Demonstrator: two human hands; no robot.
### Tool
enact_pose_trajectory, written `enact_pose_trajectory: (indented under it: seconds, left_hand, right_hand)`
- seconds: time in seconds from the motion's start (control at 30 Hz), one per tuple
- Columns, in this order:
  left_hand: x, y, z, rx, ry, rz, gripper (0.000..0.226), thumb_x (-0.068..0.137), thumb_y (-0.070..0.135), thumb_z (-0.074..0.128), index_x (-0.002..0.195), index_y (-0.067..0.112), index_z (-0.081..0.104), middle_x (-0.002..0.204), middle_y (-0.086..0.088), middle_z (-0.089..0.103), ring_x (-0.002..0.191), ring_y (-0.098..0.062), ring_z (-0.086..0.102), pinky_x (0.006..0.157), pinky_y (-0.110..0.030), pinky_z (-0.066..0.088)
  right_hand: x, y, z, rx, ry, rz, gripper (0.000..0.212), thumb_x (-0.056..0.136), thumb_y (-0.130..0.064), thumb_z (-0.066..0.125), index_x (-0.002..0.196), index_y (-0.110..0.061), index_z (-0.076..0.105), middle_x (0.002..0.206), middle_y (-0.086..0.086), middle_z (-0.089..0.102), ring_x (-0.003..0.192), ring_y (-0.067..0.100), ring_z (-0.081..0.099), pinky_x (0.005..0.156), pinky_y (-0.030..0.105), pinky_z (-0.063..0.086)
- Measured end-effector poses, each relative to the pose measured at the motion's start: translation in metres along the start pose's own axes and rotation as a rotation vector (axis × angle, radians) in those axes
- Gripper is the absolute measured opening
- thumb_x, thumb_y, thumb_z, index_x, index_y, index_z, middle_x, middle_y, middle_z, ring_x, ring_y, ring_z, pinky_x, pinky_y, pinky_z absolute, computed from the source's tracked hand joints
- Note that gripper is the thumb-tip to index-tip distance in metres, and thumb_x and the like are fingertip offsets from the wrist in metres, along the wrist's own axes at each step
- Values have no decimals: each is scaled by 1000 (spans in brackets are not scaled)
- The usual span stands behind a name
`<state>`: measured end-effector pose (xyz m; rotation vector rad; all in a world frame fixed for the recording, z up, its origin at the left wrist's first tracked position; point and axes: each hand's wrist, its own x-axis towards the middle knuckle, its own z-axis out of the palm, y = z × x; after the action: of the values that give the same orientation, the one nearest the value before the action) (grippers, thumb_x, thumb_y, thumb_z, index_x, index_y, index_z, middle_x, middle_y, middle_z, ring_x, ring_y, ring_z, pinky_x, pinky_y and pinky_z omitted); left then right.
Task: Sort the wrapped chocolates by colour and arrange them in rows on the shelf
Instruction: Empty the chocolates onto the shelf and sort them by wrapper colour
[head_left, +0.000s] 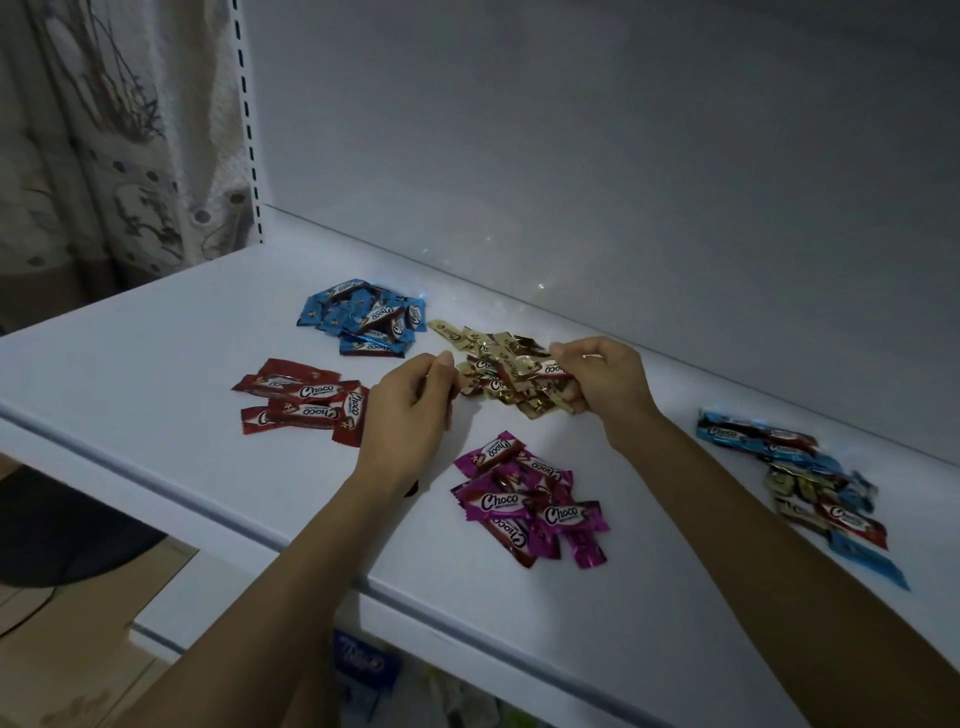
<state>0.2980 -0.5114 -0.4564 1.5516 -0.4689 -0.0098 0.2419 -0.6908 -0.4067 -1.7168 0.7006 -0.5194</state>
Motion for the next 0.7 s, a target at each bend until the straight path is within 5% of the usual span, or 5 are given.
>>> enact_pose_trajectory:
  seconds: [0.1, 0.23, 0.5, 0.7]
  left_hand:
    - [1, -1, 0, 0, 3, -8, 43, 102, 33, 42, 75, 5, 60, 51, 6, 49, 49, -3, 43, 56, -29, 34]
    - [1, -2, 0, -9, 4, -7, 45, 103, 33, 41, 75, 1, 57, 53, 4, 49, 49, -4, 42, 56, -30, 34]
    - [0, -1, 0, 5, 12, -14, 44, 103, 32, 41, 77, 1, 59, 54, 3, 50, 51, -5, 43, 57, -32, 34]
    - [1, 0, -3, -77, 37, -55, 42, 103, 30, 41, 70, 8, 54, 51, 6, 45, 52, -10, 40, 57, -31, 32]
  right_hand:
    - [-20, 3, -3, 109, -132, -52, 5, 88, -4, 63, 93, -4, 66, 71, 8, 67, 55, 10, 63, 54, 21, 54]
    - [-36, 6, -12, 195, -212, -31, 20, 89, 4, 57, 105, -6, 64, 85, 12, 73, 74, 17, 71, 70, 23, 58]
    - [-14, 3, -9, 413, 25, 157, 12, 87, -6, 66, 99, -2, 64, 70, 10, 70, 52, 9, 65, 48, 18, 53]
    - [24, 7, 7, 192, 140, 215, 18, 85, -9, 69, 99, 1, 67, 54, 4, 52, 38, 9, 41, 35, 19, 30]
